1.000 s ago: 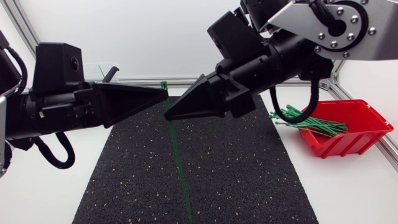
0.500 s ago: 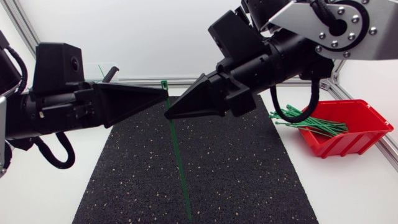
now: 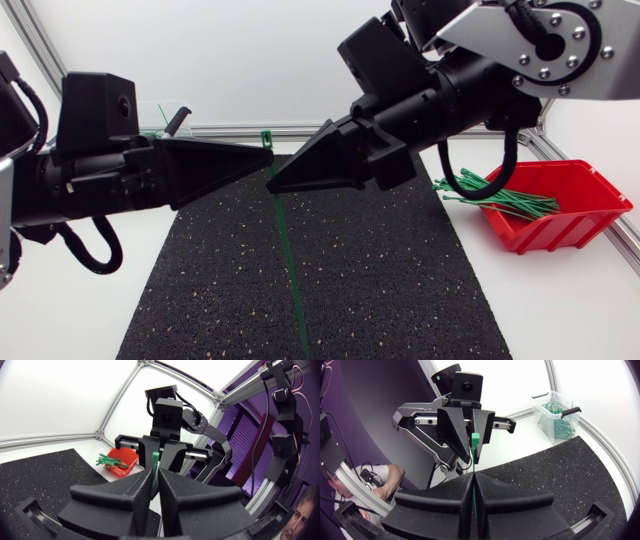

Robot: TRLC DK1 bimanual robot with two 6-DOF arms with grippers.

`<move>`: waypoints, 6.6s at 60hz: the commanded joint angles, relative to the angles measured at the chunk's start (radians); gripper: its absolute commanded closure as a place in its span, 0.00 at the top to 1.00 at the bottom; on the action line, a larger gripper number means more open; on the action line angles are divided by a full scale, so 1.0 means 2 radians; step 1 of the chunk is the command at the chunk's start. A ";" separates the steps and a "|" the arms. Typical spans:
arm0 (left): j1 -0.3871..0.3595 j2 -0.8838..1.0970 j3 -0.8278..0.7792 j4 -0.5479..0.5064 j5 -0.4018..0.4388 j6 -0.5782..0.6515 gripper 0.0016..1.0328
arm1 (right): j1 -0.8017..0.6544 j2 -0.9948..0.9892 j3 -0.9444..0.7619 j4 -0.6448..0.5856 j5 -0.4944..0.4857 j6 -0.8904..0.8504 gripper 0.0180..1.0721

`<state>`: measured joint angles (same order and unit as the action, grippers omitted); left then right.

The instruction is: Take a green cable tie from the red box, thread the tail through the head to close it, then place it in the transparent bin on the left.

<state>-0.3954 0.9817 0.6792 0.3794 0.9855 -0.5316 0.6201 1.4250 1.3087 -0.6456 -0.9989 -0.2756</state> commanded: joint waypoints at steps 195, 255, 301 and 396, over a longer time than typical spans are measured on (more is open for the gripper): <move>0.107 0.525 0.473 -0.805 0.144 0.698 0.03 | 0.221 0.168 -0.292 0.598 0.627 -0.736 0.62; 0.109 0.541 0.475 -0.807 0.144 0.698 0.03 | 0.276 0.244 -0.299 0.646 0.549 -0.727 0.48; 0.113 0.541 0.477 -0.809 0.143 0.698 0.03 | 0.299 0.212 -0.325 0.644 0.546 -0.692 0.09; 0.088 0.331 0.222 -0.431 0.105 0.515 0.03 | 0.103 0.112 -0.060 -0.028 0.160 -0.116 0.06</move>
<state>-0.2001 1.6943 1.1942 -0.5777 1.2201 0.6262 0.8421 1.6699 1.2221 -0.6765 -0.6746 -0.5686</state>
